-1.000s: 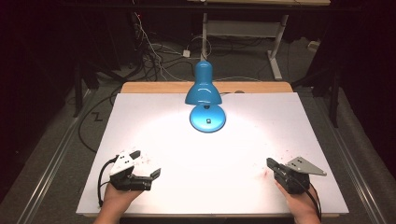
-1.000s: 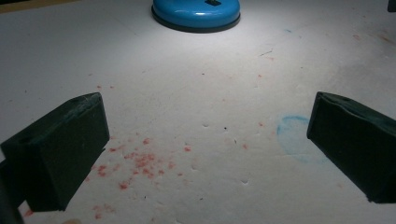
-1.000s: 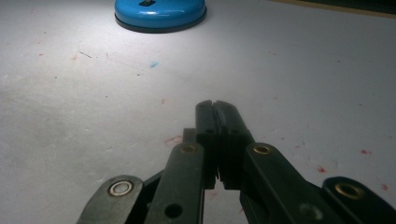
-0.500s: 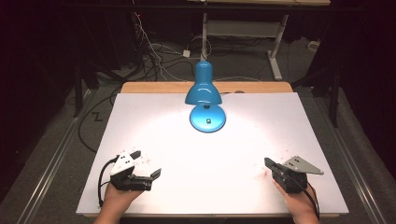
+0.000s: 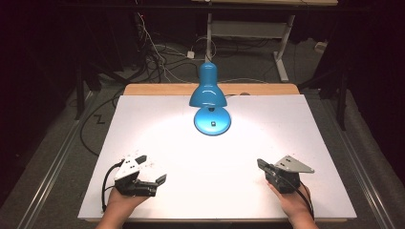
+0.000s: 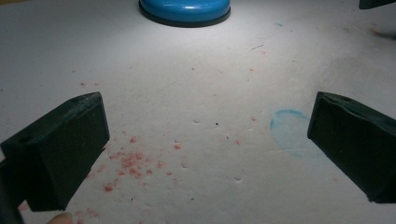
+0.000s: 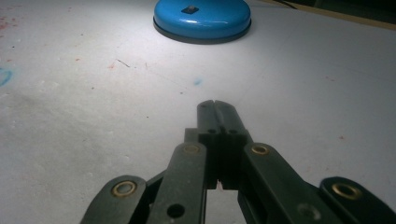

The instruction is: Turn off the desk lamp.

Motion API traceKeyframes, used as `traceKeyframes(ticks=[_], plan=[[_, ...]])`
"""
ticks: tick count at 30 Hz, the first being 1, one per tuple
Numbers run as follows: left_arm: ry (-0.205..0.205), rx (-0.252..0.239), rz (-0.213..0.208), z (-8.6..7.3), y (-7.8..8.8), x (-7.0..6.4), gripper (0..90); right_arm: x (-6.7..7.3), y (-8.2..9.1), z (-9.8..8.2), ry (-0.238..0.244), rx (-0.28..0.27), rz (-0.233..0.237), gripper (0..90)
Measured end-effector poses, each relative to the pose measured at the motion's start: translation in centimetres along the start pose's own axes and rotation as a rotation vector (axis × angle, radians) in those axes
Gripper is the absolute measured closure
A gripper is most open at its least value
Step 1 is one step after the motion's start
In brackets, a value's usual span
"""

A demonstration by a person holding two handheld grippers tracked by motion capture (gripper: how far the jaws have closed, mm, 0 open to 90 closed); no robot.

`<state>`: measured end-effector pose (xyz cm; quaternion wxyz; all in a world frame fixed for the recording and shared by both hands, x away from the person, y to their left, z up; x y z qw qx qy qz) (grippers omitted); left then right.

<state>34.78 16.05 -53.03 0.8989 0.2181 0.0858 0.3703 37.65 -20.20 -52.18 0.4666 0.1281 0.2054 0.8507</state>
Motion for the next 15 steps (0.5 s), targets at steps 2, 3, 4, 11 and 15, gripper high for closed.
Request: traceKeyframes(ticks=[2,3,4,11,15], plan=[[-0.007,0.006,-0.007,-0.1,-0.1,0.0,0.0,0.4,-0.2,0.5,0.004,0.008,0.016,90.0],[-0.008,0.009,-0.011,-0.2,-0.2,0.0,0.0,0.4,-0.3,0.7,0.001,0.009,0.015,90.0],[-0.01,0.012,-0.015,-0.2,-0.2,-0.1,0.0,0.4,-0.3,0.7,0.001,0.009,0.015,90.0],[-0.01,0.03,-0.039,-0.2,-0.2,-0.3,0.0,0.6,-0.9,2.4,-0.007,-0.015,0.022,90.0],[0.005,0.03,-0.043,0.0,0.0,-0.2,0.0,0.8,-1.3,3.0,-0.007,-0.01,0.031,90.0]])
Point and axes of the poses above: each handheld gripper's, and its own axes: y roughly backward along the jaws, z roughly out of its top, x roughly to its left, the point moved 9 cm from there along -y, roughly forward along the jaws, and after that the axes turned 6 degrees about -y, right-handed, at the moved point
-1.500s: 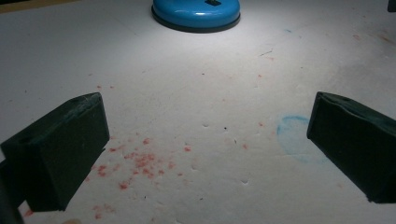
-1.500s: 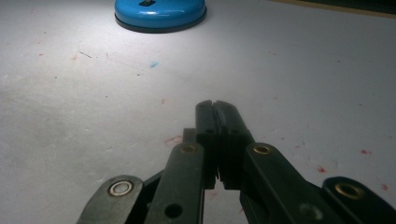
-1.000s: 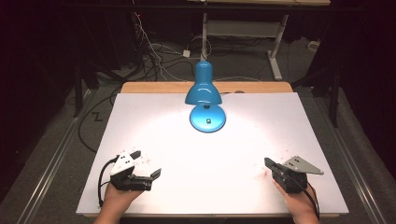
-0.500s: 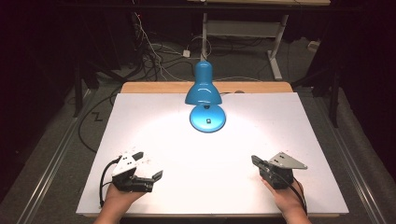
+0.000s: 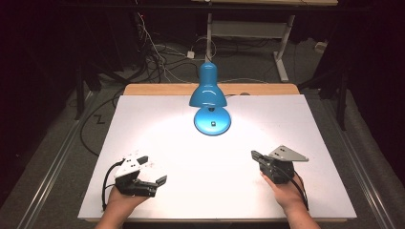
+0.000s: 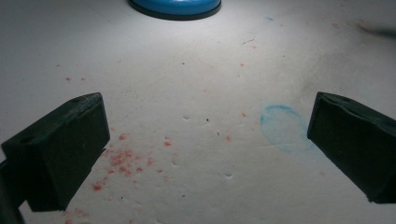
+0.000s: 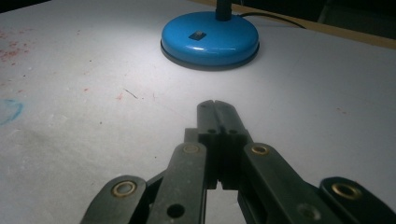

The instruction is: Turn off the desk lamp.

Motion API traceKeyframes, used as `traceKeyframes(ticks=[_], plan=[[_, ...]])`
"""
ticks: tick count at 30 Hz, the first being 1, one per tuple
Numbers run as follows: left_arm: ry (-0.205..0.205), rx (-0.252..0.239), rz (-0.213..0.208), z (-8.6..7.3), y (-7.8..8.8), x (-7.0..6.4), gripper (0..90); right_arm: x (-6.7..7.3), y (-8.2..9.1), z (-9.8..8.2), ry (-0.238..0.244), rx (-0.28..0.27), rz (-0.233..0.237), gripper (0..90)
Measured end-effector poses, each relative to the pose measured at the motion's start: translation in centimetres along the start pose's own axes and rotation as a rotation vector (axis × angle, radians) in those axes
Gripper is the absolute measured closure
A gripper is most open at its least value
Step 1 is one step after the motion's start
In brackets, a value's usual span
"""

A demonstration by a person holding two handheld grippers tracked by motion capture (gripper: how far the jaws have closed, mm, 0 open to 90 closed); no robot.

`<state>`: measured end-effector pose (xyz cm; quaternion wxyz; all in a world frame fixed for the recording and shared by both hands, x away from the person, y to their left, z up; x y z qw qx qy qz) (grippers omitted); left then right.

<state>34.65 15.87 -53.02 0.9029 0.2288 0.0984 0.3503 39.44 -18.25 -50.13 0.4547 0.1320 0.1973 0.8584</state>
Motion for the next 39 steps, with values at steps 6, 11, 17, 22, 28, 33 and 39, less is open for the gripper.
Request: traceKeyframes(ticks=[6,11,17,22,28,33,39], plan=[[0.019,-0.028,0.006,0.2,0.3,0.3,0.0,0.1,-0.8,0.8,-0.004,0.002,0.021,90.0],[0.015,-0.021,0.008,0.0,0.1,0.4,0.0,0.3,-2.3,1.6,-0.01,0.009,0.03,90.0],[0.021,-0.023,0.018,-0.3,-0.2,0.7,0.0,0.4,-4.1,2.3,-0.016,0.012,0.041,90.0],[0.034,-0.015,0.008,-0.4,-0.2,0.7,0.0,0.8,-5.1,2.6,-0.018,0.029,0.055,90.0],[0.027,-0.028,-0.005,-0.6,-0.3,0.6,0.0,1.2,-6.6,3.5,-0.014,0.022,0.058,90.0],[0.016,-0.038,-0.017,-0.6,-0.2,0.3,0.0,0.9,-7.7,4.0,-0.019,0.021,0.062,90.0],[0.016,-0.043,-0.006,-0.7,-0.2,0.3,0.0,0.9,-8.7,4.5,-0.02,0.016,0.068,90.0]])
Point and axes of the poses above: each handheld gripper's, and its own axes: y roughly backward along the jaws, z roughly out of its top, x roughly to its left, the point moved 9 cm from there along -y, roughly forward along the jaws, and after that the axes turned 6 degrees about -y, right-handed, at the moved point
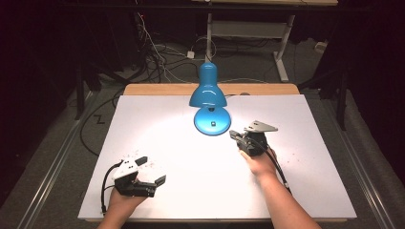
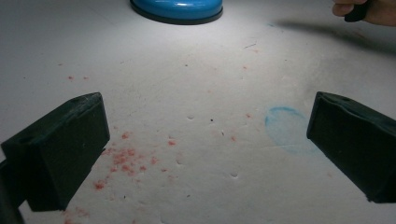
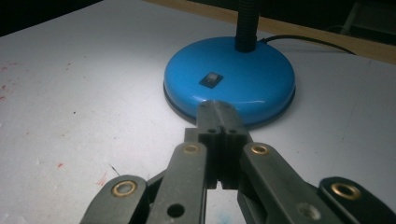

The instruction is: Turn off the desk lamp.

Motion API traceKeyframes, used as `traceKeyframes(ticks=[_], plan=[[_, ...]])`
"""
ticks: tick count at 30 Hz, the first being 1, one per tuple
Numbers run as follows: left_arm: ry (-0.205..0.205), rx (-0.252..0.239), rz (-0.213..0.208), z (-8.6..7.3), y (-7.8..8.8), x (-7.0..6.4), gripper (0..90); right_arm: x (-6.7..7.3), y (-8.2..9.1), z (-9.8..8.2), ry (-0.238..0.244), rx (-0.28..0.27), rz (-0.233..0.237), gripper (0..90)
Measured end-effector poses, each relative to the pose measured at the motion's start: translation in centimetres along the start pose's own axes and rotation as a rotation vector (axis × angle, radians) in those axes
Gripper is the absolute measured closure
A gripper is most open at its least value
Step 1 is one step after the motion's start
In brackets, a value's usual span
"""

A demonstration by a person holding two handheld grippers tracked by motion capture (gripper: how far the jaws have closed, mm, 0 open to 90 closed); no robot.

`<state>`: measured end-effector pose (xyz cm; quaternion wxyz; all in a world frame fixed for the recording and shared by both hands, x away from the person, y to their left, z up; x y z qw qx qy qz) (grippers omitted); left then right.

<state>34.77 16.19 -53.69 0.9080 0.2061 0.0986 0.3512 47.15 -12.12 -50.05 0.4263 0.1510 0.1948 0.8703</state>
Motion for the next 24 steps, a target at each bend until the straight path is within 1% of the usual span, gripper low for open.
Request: traceKeyframes(ticks=[9,14,18,21,23,24], plan=[[0.005,-0.009,-0.012,0.0,0.1,0.0,0.0,0.0,-1.2,0.8,0.008,-0.006,0.0,90.0],[0.001,-0.011,-0.016,0.0,0.1,-0.1,0.0,-0.2,-2.3,1.2,-0.002,-0.004,0.003,90.0],[0.003,-0.016,-0.019,0.0,0.1,-0.1,0.0,-0.3,-2.9,1.6,0.001,-0.004,0.003,90.0],[0.0,-0.013,-0.023,0.0,0.1,-0.2,0.0,-0.3,-3.4,1.9,-0.005,0.002,0.001,90.0],[0.002,-0.014,-0.023,0.0,0.1,-0.2,0.0,-0.2,-3.7,2.0,-0.004,0.014,0.009,90.0],[0.004,-0.015,-0.023,0.0,0.1,-0.1,0.0,-0.1,-3.8,2.0,-0.003,0.017,0.005,90.0]])
Point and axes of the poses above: each handheld gripper's, and its own axes: y roughly backward along the jaws, z roughly out of its top, x roughly to its left, the point moved 9 cm from there along -y, roughly forward along the jaws, and after that the axes turned 6 degrees about -y, right-handed, at the moved point
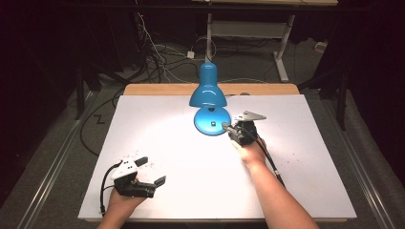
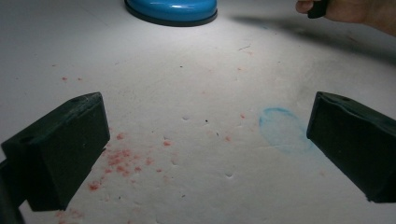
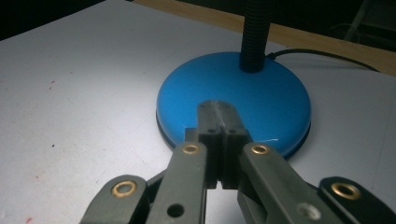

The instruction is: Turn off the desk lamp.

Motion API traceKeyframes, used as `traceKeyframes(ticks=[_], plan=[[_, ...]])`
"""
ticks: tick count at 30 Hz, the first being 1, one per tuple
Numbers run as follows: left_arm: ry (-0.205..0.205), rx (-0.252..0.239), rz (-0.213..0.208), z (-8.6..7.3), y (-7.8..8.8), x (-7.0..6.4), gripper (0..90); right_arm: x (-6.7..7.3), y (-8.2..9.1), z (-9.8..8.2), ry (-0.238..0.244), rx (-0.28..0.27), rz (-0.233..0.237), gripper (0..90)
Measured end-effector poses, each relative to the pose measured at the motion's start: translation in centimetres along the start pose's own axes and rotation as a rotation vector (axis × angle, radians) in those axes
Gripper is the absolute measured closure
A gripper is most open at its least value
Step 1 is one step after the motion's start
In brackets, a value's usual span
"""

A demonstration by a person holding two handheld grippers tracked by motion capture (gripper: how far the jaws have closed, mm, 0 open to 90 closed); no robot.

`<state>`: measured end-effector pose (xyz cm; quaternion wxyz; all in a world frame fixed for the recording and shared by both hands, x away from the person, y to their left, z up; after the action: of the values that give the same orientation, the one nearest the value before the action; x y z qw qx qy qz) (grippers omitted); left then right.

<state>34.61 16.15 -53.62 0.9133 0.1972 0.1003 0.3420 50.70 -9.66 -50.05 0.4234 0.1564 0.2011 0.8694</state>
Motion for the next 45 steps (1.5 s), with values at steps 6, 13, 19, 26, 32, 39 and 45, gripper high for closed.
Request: traceKeyframes(ticks=[6,13,19,26,32,39,45], plan=[[0.0,-0.007,-0.004,0.0,0.1,-0.1,0.0,0.6,-0.7,0.4,0.003,0.005,0.019,90.0],[-0.009,-0.011,-0.009,0.0,0.1,-0.1,0.0,1.1,-2.2,0.4,0.007,0.023,0.019,90.0],[-0.01,-0.02,-0.011,0.1,0.2,-0.2,0.0,0.5,-3.0,0.6,-0.032,0.027,0.012,90.0],[-0.012,-0.021,-0.016,0.1,0.2,-0.3,0.0,0.2,-4.0,1.0,-0.06,0.023,0.009,90.0],[-0.018,-0.02,-0.012,0.1,0.2,-0.3,0.0,0.3,-4.4,1.0,-0.054,0.025,0.004,90.0],[-0.021,-0.017,-0.011,0.0,0.2,-0.3,0.0,0.2,-4.9,0.6,-0.056,0.036,0.002,90.0],[-0.022,-0.019,-0.011,0.0,0.2,-0.4,0.0,0.1,-5.4,0.3,-0.065,0.043,-0.008,90.0]])
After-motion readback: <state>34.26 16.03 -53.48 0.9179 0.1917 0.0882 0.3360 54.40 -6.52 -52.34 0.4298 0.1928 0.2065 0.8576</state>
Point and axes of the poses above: each handheld gripper's, and its own axes: y roughly backward along the jaws, z roughly out of its top, x roughly to its left, the point moved 9 cm from there along -y, roughly forward along the jaws, and after that the axes turned 6 degrees about -y, right-handed, at the moved point
